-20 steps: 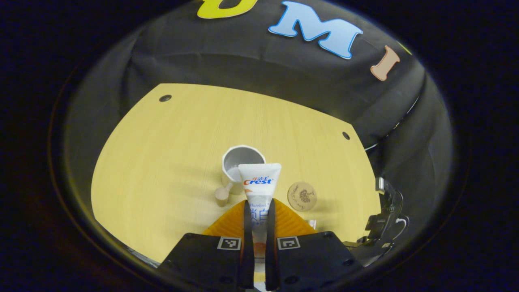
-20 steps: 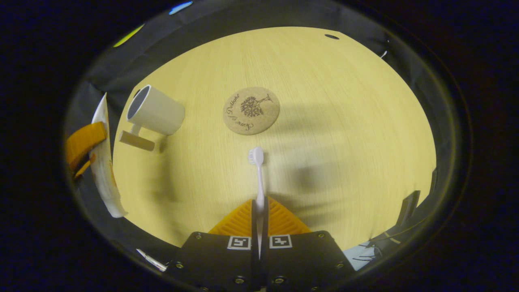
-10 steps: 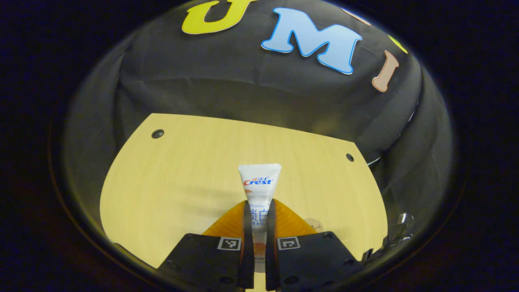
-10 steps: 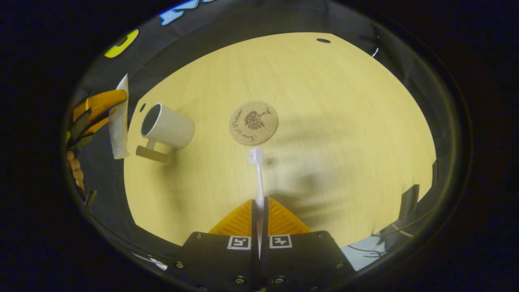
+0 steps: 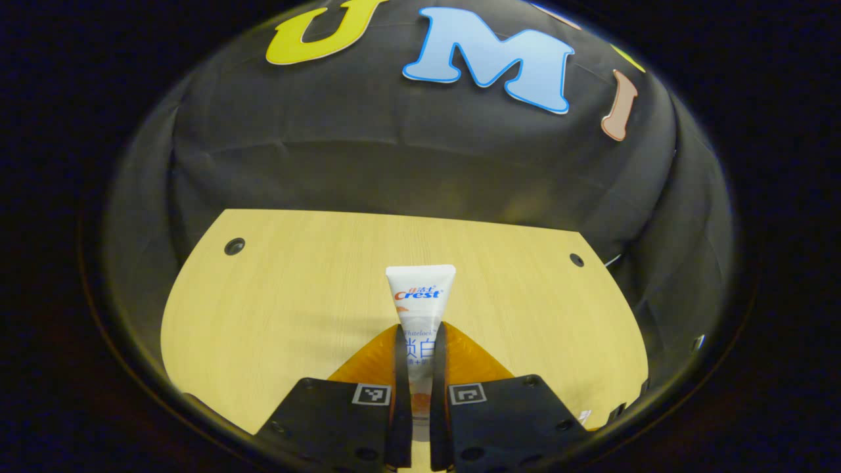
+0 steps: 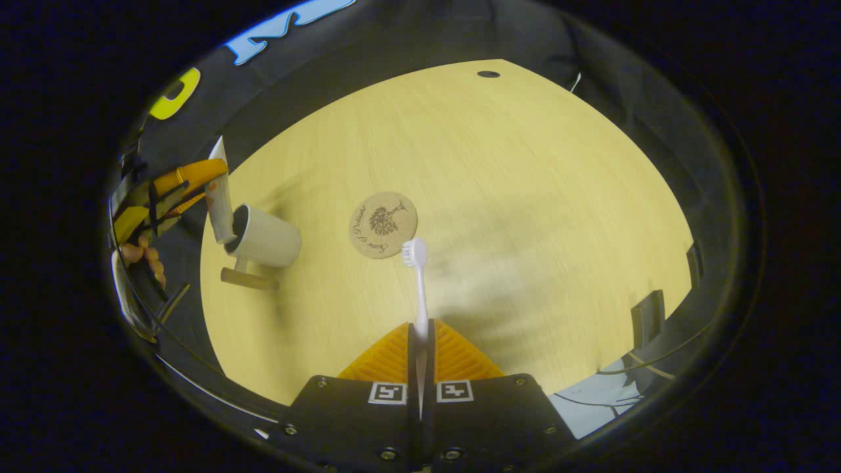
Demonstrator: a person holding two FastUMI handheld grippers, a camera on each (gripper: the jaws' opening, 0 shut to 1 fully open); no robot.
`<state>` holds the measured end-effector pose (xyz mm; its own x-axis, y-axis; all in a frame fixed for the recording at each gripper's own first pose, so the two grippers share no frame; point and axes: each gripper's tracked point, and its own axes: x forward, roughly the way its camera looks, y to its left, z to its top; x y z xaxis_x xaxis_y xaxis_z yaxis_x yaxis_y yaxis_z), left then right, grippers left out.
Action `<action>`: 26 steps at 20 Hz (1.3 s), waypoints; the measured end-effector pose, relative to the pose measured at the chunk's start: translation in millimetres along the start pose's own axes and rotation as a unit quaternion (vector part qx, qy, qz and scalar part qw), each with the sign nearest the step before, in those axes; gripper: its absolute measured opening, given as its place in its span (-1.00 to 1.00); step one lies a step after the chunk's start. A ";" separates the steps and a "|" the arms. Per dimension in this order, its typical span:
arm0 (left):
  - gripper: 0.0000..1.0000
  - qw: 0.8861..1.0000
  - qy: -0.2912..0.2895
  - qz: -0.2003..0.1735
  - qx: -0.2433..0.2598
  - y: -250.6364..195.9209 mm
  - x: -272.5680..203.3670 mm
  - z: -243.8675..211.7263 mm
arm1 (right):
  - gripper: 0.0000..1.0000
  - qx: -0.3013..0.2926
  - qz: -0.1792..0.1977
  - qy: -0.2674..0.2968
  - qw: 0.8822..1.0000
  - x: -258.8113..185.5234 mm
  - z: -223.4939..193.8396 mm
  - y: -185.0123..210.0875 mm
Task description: Put the toothbrush and toothpaste on the desktop into the cup, then pick up the cup and place it on the coaster on the desktop.
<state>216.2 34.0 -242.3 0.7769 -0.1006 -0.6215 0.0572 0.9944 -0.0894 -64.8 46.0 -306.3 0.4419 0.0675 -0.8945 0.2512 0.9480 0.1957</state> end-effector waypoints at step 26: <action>0.04 0.996 -0.086 0.034 0.017 8.8 -15.1 -52.3 | -0.95 0.029 0.003 -0.013 0.999 -12.3 19.9 -21.6</action>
<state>172.2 42.5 -274.3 0.8758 -0.0292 -0.4818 0.0199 0.9995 -0.0245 -58.5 18.5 -291.5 0.4664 0.0643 -0.8822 0.2977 0.9277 0.2250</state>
